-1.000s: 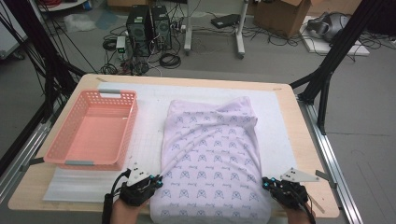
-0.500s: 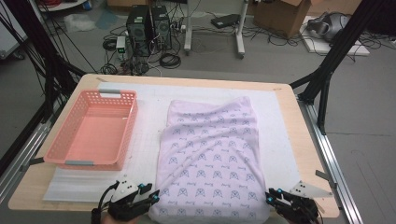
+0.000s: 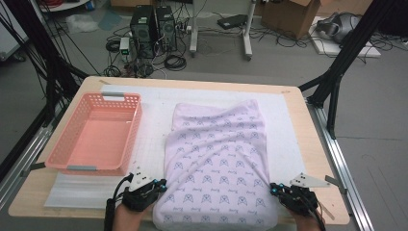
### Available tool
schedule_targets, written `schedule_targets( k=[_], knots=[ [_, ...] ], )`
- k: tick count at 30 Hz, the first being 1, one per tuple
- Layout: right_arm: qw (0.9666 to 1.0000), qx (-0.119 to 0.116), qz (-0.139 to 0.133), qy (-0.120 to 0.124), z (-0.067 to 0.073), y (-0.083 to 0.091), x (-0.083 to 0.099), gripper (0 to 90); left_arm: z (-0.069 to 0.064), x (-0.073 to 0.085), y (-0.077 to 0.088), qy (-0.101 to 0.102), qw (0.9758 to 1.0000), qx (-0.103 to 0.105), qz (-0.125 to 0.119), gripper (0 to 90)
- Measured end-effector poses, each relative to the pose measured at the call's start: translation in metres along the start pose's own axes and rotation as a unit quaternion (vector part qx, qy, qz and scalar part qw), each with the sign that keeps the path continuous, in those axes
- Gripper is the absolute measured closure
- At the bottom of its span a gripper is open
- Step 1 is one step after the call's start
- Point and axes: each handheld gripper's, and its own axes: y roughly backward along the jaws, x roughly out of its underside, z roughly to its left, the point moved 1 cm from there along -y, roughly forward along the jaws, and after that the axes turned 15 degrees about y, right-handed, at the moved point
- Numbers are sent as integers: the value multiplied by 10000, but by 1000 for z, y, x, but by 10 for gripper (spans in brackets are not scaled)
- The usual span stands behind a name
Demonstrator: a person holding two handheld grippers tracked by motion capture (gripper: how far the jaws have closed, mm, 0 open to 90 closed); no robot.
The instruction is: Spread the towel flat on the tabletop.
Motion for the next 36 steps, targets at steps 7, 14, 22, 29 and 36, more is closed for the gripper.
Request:
schedule_targets(
  k=[7,14,22,29,36],
  knots=[
    [9999,-159,66,4,7,24,15,884,1,20,31,84,9997,203,97,876],
    [9997,-4,-234,-99,11,35,15,701,7,14,27,248,9990,336,-141,593],
    [9994,168,-303,-68,-3,10,0,691,10,-7,6,395,9980,405,-278,560],
    [9997,210,-98,-40,-4,-3,-5,651,9,-10,-9,352,9988,338,30,551],
    [9998,194,2,-91,-5,-5,-3,796,2,-5,-8,122,9999,5,-46,762]
  ],
)
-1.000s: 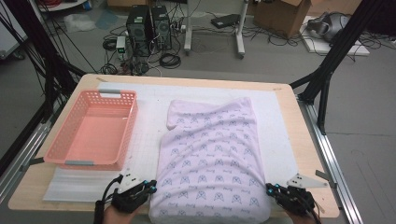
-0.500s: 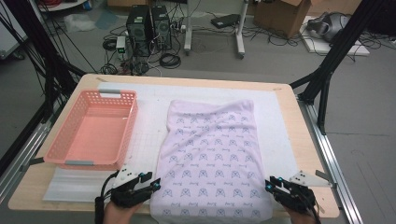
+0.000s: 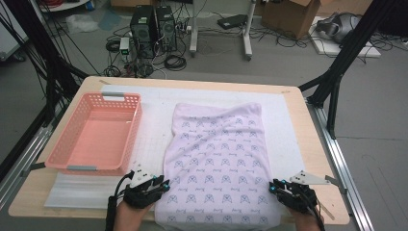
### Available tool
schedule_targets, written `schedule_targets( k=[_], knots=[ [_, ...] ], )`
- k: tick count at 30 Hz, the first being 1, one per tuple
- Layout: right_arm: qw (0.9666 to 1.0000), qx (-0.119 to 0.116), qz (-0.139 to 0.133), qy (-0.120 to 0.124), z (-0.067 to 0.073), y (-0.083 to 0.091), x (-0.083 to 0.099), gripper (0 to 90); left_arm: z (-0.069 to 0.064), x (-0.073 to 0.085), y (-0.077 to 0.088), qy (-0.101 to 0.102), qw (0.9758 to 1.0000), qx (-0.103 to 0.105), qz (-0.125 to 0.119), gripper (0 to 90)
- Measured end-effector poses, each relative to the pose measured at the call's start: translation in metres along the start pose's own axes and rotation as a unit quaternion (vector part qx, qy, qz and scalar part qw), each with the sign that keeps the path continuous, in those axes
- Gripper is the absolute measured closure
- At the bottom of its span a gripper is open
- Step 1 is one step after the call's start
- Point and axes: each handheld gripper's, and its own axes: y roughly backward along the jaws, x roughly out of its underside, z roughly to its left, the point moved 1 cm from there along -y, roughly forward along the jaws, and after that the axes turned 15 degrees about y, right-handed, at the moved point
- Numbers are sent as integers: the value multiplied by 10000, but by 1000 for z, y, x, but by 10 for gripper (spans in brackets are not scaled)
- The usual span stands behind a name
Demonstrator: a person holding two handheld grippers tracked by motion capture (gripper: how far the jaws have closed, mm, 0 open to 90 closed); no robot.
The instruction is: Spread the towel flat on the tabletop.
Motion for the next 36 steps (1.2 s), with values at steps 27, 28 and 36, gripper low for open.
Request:
schedule_targets(
  k=[27,28,36],
  knots=[
    [9998,96,117,129,8,7,3,751,7,0,4,352,9983,449,111,613],
    [9998,62,104,132,8,7,2,859,6,0,3,337,9985,427,75,616],
    [9995,-91,276,114,4,26,13,841,4,0,2,326,9983,479,97,588]
  ],
)
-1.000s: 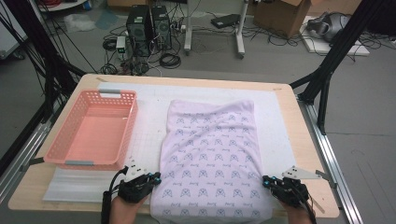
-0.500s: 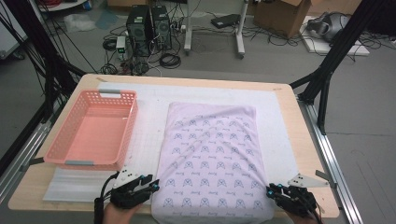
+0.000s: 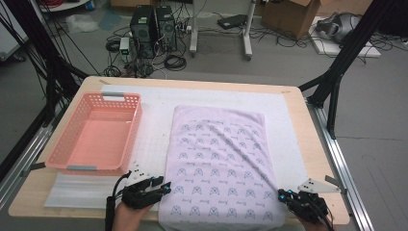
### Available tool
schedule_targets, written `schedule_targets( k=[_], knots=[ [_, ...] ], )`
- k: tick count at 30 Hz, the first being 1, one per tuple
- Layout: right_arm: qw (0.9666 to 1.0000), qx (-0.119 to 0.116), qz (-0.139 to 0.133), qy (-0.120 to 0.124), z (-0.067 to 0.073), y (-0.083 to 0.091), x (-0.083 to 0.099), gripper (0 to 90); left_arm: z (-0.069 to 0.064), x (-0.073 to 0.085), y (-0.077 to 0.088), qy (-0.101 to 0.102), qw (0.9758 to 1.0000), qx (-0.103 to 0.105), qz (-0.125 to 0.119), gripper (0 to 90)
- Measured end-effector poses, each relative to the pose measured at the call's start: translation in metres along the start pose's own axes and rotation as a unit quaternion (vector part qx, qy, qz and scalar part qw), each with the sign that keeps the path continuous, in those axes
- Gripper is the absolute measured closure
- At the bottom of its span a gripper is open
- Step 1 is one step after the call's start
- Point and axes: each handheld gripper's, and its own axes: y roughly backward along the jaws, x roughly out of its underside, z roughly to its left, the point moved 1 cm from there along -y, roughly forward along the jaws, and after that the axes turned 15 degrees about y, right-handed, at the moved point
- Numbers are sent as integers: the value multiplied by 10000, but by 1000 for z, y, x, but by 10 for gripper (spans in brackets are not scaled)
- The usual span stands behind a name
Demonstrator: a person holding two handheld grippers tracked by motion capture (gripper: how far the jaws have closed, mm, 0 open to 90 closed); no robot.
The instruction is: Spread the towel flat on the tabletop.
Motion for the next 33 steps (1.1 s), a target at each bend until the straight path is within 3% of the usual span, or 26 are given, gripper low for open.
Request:
schedule_targets(
  k=[2,4,6,7,8,12,15,16,17,18,19,22,25,27,29,30,32,33],
  knots=[
    [10000,69,-32,32,2,-1,-1,707,-1,1,0,-28,10000,26,14,587],
    [9999,132,-108,15,1,-2,-3,681,-4,3,-1,-125,9999,30,35,632],
    [9996,205,-174,-42,0,-1,-3,649,-8,6,-2,-315,9992,-225,-33,767],
    [9995,234,-193,-83,-2,-1,-2,648,-8,5,-1,-193,9996,-192,23,858],
    [9995,220,-202,-139,-2,-1,-1,650,-8,4,-1,-144,9997,-205,60,873],
    [9994,140,-214,-247,-3,-3,0,674,-2,7,14,-76,9996,-225,167,880],
    [9996,123,-171,-163,2,-9,-3,683,4,10,24,-77,9995,-251,186,882],
    [9997,184,-139,-129,4,-9,-4,729,5,11,25,-63,9996,-206,167,880],
    [9997,154,-116,-114,4,-9,-5,852,6,12,24,-75,9997,-187,138,876],
    [9998,37,-91,-146,5,-9,-5,866,5,12,23,-60,9998,-171,126,868],
    [9999,66,-63,-84,6,-8,-5,876,4,11,22,-68,9998,-139,127,840],
    [10000,38,66,-49,7,0,-2,880,3,9,20,-36,10000,-80,-6,663],
    [9999,-13,131,-73,5,10,6,876,2,5,17,37,9999,51,-93,608],
    [10000,2,72,-27,5,10,7,763,-1,3,11,79,9998,169,-39,596],
    [9999,103,-11,-56,4,10,6,643,-4,5,4,-28,9997,199,101,603],
    [9997,176,-118,-122,2,9,6,609,-7,8,1,-151,9998,138,52,610],
    [9988,301,-241,-302,-3,8,5,609,-10,9,2,-363,9992,-148,21,758],
    [9984,347,-255,-367,-5,7,5,614,-9,8,3,-265,9995,-121,85,854]
  ],
)
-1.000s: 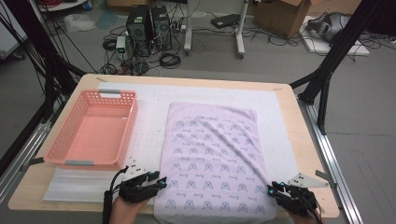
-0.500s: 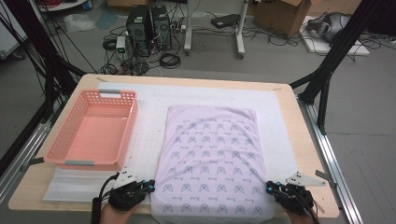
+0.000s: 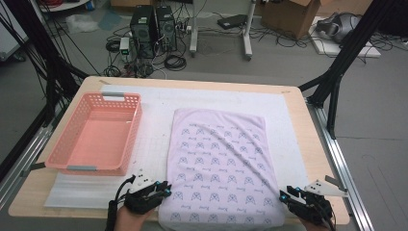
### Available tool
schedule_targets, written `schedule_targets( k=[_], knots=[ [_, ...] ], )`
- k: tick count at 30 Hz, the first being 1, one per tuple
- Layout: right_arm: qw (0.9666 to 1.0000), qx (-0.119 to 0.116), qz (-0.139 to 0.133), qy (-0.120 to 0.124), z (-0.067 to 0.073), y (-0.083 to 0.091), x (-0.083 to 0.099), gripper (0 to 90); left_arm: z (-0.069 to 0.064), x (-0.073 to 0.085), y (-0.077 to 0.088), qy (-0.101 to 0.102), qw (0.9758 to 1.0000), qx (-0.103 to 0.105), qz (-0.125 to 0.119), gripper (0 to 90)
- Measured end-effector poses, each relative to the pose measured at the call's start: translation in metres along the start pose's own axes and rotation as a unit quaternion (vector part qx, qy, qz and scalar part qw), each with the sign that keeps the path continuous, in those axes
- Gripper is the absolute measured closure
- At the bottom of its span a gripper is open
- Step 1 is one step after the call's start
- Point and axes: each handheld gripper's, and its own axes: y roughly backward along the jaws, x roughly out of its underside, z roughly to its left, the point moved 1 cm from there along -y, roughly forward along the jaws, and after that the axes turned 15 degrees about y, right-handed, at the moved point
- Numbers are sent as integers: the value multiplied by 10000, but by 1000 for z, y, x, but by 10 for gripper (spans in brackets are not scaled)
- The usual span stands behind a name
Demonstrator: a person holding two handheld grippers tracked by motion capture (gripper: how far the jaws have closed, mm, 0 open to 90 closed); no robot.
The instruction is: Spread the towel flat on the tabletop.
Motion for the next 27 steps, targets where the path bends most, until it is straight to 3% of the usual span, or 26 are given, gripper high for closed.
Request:
schedule_targets(
  k=[3,9,11,13,16,19,21,23,25,27],
  knots=[
    [10000,81,25,-52,-2,-7,-1,634,0,3,8,-59,9999,-72,105,874],
    [9999,103,33,-46,-5,-19,-9,630,9,12,25,41,9999,42,96,862],
    [9999,80,52,-44,-6,-22,-10,631,9,11,24,72,9999,87,85,792],
    [9999,44,53,-95,-7,-23,-12,631,9,9,24,118,9999,36,-17,632],
    [9999,12,55,-102,-8,-27,-15,637,12,4,22,147,9997,-15,-191,543],
    [9999,-3,71,-119,-9,-31,-18,653,15,-2,19,168,9994,41,-314,524],
    [9999,24,76,-107,-9,-33,-18,691,18,-7,17,205,9991,53,-380,510],
    [9999,108,115,-44,-10,-32,-18,792,20,-12,13,254,9986,116,-450,494],
    [9999,12,120,-17,-13,-32,-18,872,21,-17,11,230,9980,218,-539,485],
    [9999,-32,138,1,-14,-32,-19,867,20,-23,8,209,9974,272,-636,475]
  ],
)
